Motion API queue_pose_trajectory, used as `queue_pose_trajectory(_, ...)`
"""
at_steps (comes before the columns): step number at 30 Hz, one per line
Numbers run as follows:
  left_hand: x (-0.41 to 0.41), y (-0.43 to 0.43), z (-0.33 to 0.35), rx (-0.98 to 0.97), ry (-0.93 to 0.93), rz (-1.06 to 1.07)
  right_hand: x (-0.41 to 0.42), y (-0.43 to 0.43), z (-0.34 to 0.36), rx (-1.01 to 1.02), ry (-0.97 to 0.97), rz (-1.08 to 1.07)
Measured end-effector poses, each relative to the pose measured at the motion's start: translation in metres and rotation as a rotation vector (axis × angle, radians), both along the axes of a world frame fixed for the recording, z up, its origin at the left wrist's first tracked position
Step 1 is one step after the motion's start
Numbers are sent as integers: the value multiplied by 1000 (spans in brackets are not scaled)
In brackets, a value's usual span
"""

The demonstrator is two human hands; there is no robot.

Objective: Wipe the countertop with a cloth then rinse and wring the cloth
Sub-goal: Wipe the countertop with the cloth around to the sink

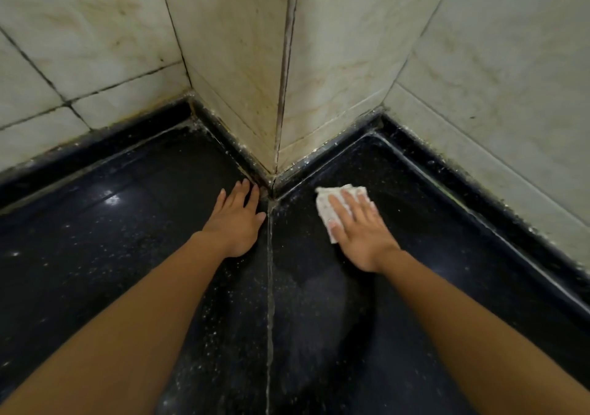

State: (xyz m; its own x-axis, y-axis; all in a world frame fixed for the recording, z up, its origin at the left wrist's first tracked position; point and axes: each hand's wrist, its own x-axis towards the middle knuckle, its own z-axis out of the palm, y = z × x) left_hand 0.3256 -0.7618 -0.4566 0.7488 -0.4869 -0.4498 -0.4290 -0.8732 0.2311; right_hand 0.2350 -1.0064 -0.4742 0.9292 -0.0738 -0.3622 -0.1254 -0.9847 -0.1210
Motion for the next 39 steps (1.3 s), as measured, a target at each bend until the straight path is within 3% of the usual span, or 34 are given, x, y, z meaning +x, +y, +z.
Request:
queue_pose_trajectory(3, -14, -7, 0, 9, -29, 49, -6, -10, 3, 63, 13, -151)
queue_pose_trajectory(7, -79, -17, -2, -118, -179, 36, -35, 0, 4, 96, -2, -148)
queue_pose_trajectory(15, -208, 19, -1, -137, -101, -18, -119, 26, 11, 96, 54, -42)
queue_pose_trajectory(21, -214, 24, 3, -50, -73, -32, -194, 64, 14, 29, 97, 129)
queue_pose_trajectory(25, -213, 26, 3, -73, -46, -34, -233, 77, 6, 4, 2, 285)
queue_pose_trajectory(31, -211, 26, 1, -49, -18, -47, -196, 63, 6, -10, -7, 353)
queue_pose_trajectory(39, -213, 25, -4, -15, -48, -46, -68, 70, 6, 25, 34, 50)
